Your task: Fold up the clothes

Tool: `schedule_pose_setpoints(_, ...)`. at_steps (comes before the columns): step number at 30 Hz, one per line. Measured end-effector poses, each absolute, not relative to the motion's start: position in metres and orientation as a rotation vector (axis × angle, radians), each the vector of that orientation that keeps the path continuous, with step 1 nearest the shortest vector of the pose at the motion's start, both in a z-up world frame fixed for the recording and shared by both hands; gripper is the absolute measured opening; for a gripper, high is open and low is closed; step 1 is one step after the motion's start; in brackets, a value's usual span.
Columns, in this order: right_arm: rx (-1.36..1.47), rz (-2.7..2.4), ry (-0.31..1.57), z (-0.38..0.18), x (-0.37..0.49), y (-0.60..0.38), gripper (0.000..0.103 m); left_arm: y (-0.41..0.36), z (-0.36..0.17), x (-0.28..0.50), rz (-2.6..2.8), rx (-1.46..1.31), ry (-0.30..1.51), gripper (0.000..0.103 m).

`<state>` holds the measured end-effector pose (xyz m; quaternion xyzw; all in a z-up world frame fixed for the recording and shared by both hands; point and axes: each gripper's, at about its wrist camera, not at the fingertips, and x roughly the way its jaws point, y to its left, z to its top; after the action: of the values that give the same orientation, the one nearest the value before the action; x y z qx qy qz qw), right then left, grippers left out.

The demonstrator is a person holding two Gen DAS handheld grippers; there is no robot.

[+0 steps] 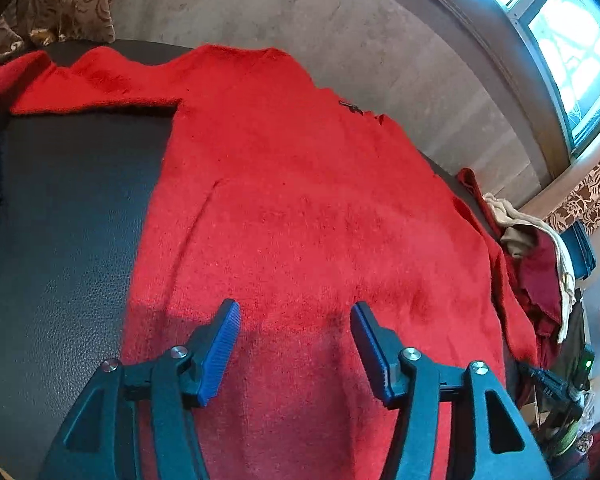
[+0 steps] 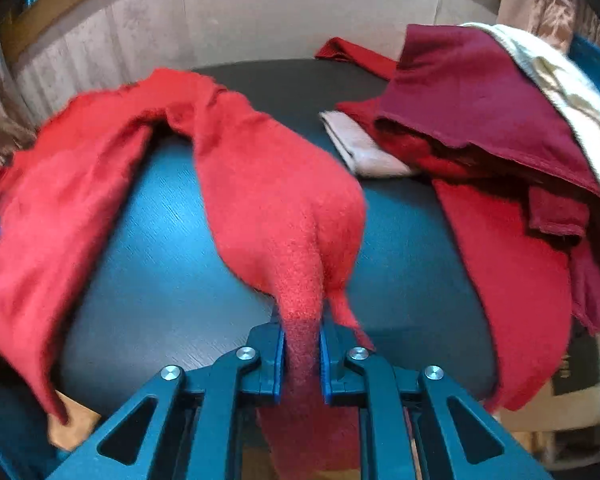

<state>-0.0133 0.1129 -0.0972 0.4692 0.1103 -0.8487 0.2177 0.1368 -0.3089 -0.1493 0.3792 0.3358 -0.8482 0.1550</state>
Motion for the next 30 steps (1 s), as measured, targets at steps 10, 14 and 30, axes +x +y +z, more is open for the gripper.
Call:
schedule_pose_setpoints(10,1.13,-2.371,-0.129,-0.02,-0.062,0.146,0.014,-0.316,-0.152,0.142,-2.435,1.073,1.009,0.058)
schedule_pose_setpoints(14,1.109,-2.423,-0.241,0.013,-0.114,0.172,0.014,-0.318,-0.154,0.144,-2.433,1.064,1.021,0.059)
schedule_pose_setpoints(30,1.198,-2.769,-0.455,0.039,-0.253,0.207,0.087,-0.313,-0.158,0.151,-2.41,1.082,1.001,0.059)
